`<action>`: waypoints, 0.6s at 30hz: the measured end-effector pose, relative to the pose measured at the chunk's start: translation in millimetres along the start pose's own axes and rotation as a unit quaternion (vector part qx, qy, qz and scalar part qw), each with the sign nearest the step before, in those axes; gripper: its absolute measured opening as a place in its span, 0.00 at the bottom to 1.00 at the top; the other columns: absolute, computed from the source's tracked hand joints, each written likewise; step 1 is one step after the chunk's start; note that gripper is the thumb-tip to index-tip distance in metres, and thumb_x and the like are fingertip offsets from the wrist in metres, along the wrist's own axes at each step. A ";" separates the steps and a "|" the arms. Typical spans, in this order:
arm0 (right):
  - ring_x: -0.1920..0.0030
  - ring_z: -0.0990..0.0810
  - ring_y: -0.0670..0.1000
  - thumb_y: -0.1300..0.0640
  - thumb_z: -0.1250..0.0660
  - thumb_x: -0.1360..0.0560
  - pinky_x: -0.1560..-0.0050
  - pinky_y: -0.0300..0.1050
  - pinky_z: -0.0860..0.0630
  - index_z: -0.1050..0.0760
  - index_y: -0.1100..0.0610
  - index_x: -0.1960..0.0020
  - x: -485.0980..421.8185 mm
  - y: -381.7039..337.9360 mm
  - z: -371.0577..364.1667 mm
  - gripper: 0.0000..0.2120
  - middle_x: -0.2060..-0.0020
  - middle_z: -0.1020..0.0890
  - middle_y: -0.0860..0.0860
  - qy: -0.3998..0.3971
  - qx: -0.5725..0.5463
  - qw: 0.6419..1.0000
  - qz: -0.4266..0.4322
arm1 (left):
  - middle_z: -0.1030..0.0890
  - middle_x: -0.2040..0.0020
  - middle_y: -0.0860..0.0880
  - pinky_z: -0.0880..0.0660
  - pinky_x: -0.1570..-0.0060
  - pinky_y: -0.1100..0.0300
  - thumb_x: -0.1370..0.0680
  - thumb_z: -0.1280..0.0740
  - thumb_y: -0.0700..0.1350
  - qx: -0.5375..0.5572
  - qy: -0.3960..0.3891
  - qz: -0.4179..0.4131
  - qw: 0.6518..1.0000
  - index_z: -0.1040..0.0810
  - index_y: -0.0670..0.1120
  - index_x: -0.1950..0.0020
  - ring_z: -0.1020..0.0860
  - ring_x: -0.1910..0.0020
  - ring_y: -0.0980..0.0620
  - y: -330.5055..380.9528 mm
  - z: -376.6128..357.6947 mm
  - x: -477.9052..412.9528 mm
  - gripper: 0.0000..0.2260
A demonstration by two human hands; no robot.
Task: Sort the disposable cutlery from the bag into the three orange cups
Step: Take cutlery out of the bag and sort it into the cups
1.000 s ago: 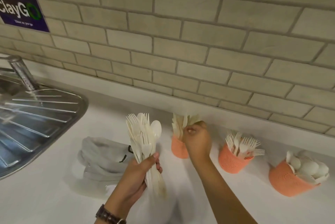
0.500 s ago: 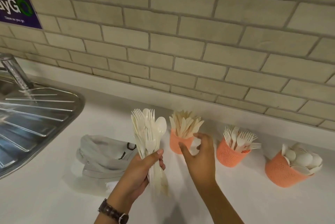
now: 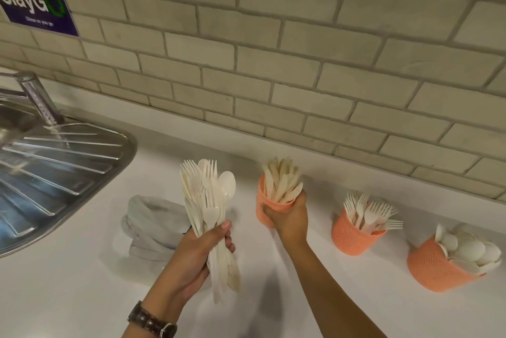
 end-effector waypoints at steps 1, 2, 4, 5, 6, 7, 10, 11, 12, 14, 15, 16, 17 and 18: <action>0.50 0.21 0.47 0.50 0.21 0.42 0.52 0.34 0.29 0.34 0.53 0.37 -1.1 -1.5 -0.4 0.37 0.50 0.22 0.43 -0.002 0.001 1.000 0.000 | 0.27 0.70 0.48 0.22 0.65 0.59 0.32 0.31 0.41 0.000 0.001 0.000 1.000 0.24 0.40 0.54 0.27 0.71 0.53 -0.4 1.0 -0.6 0.09; 0.50 0.22 0.46 0.51 0.21 0.41 0.52 0.35 0.29 0.34 0.53 0.37 -3.0 -1.7 0.9 0.37 0.49 0.22 0.44 -0.004 -0.001 1.000 -0.003 | 0.27 0.69 0.48 0.22 0.65 0.59 0.33 0.31 0.41 0.001 0.001 0.001 1.000 0.25 0.40 0.54 0.27 0.71 0.53 -1.0 1.4 -0.8 0.10; 0.51 0.23 0.45 0.53 0.20 0.40 0.53 0.31 0.30 0.35 0.53 0.36 -4.1 0.3 5.0 0.38 0.49 0.24 0.43 0.003 0.019 1.000 0.003 | 0.27 0.69 0.47 0.22 0.66 0.59 0.33 0.30 0.41 -0.003 -0.002 0.001 1.000 0.25 0.40 0.52 0.27 0.71 0.53 -3.2 0.3 -1.2 0.11; 0.52 0.23 0.44 0.52 0.20 0.40 0.53 0.31 0.30 0.36 0.52 0.36 -4.2 1.0 7.1 0.38 0.48 0.24 0.43 0.002 0.020 1.000 -0.011 | 0.27 0.69 0.47 0.23 0.66 0.60 0.33 0.30 0.41 -0.005 -0.004 0.002 1.000 0.26 0.40 0.52 0.27 0.71 0.53 -4.6 -1.1 -1.6 0.12; 0.51 0.23 0.45 0.52 0.20 0.39 0.52 0.34 0.29 0.36 0.52 0.35 -4.0 1.3 8.1 0.39 0.48 0.24 0.43 -0.003 0.026 0.999 -0.031 | 0.27 0.69 0.47 0.23 0.66 0.60 0.33 0.30 0.41 -0.005 -0.008 0.004 1.000 0.26 0.39 0.51 0.27 0.71 0.53 -5.7 -3.1 -1.8 0.12; 0.50 0.23 0.46 0.52 0.20 0.40 0.50 0.37 0.27 0.37 0.53 0.35 -5.0 4.4 8.9 0.40 0.48 0.25 0.45 -0.006 0.027 0.999 -0.033 | 0.27 0.69 0.47 0.23 0.66 0.60 0.32 0.29 0.40 -0.005 -0.013 0.007 1.000 0.26 0.39 0.52 0.27 0.71 0.53 -6.5 -5.2 -1.8 0.12; 0.42 0.23 0.56 0.46 0.24 0.35 0.45 0.51 0.25 0.32 0.54 0.38 -4.8 -2.9 15.1 0.31 0.44 0.24 0.51 -0.067 0.048 0.996 -0.028 | 0.27 0.67 0.46 0.23 0.65 0.59 0.30 0.28 0.40 -0.011 -0.031 0.021 0.999 0.26 0.40 0.54 0.27 0.71 0.53 -7.9 -11.2 -1.6 0.10; 0.39 0.26 0.59 0.43 0.29 0.30 0.42 0.53 0.28 0.31 0.53 0.37 -1.7 -6.7 15.2 0.27 0.41 0.25 0.54 -0.080 0.057 0.993 -0.060 | 0.27 0.67 0.45 0.23 0.64 0.58 0.30 0.27 0.40 -0.012 -0.036 0.027 0.999 0.25 0.41 0.55 0.27 0.71 0.52 -8.2 -12.7 -1.6 0.09; 0.34 0.30 0.60 0.44 0.32 0.28 0.38 0.53 0.32 0.34 0.54 0.33 4.1 -10.7 19.2 0.28 0.35 0.28 0.56 -0.082 0.061 0.991 -0.086 | 0.27 0.67 0.45 0.24 0.63 0.57 0.31 0.27 0.40 -0.013 -0.040 0.034 0.999 0.25 0.41 0.55 0.27 0.71 0.52 -8.7 -13.8 -1.9 0.09; 0.27 0.39 0.58 0.56 0.27 0.29 0.32 0.49 0.37 0.49 0.57 0.24 25.1 -10.1 27.7 0.41 0.26 0.41 0.57 -0.039 0.015 0.992 -0.121 | 0.27 0.67 0.45 0.26 0.61 0.56 0.32 0.29 0.41 -0.023 -0.054 0.052 0.997 0.24 0.42 0.55 0.26 0.71 0.52 -9.8 -15.3 -2.3 0.09; 0.27 0.38 0.57 0.59 0.27 0.29 0.33 0.47 0.35 0.48 0.57 0.24 38.4 -14.0 33.8 0.41 0.26 0.40 0.56 0.009 -0.004 0.994 -0.113 | 0.27 0.67 0.45 0.26 0.60 0.55 0.32 0.29 0.42 -0.034 -0.063 0.062 0.995 0.24 0.41 0.54 0.26 0.71 0.52 -10.4 -15.8 -2.7 0.09; 0.31 0.31 0.56 0.60 0.29 0.28 0.38 0.44 0.30 0.40 0.56 0.27 52.0 -22.5 39.2 0.33 0.30 0.32 0.55 0.027 -0.031 0.995 -0.087 | 0.26 0.68 0.45 0.26 0.60 0.55 0.32 0.29 0.42 -0.048 -0.074 0.071 0.994 0.24 0.41 0.54 0.25 0.71 0.52 -11.1 -17.1 -2.6 0.10; 0.40 0.23 0.53 0.60 0.30 0.27 0.45 0.41 0.26 0.30 0.55 0.35 67.7 -34.3 45.6 0.21 0.40 0.24 0.53 0.023 -0.064 0.996 -0.051 | 0.26 0.69 0.45 0.26 0.59 0.55 0.32 0.29 0.43 -0.064 -0.083 0.078 0.991 0.24 0.40 0.55 0.25 0.70 0.52 -12.0 -18.4 -2.4 0.10; 0.51 0.19 0.50 0.59 0.31 0.26 0.53 0.39 0.26 0.24 0.54 0.46 78.0 -43.9 50.3 0.10 0.51 0.19 0.52 0.011 -0.080 0.996 -0.037 | 0.25 0.69 0.46 0.26 0.59 0.56 0.32 0.29 0.43 -0.080 -0.090 0.083 0.989 0.24 0.40 0.55 0.25 0.70 0.51 -12.7 -20.4 -1.6 0.10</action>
Point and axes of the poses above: each hand's wrist, its own x-axis away from the middle knuckle, its own z-axis out of the back of the hand, y = z × x, the point moved 1 cm from there along -x, towards the middle knuckle
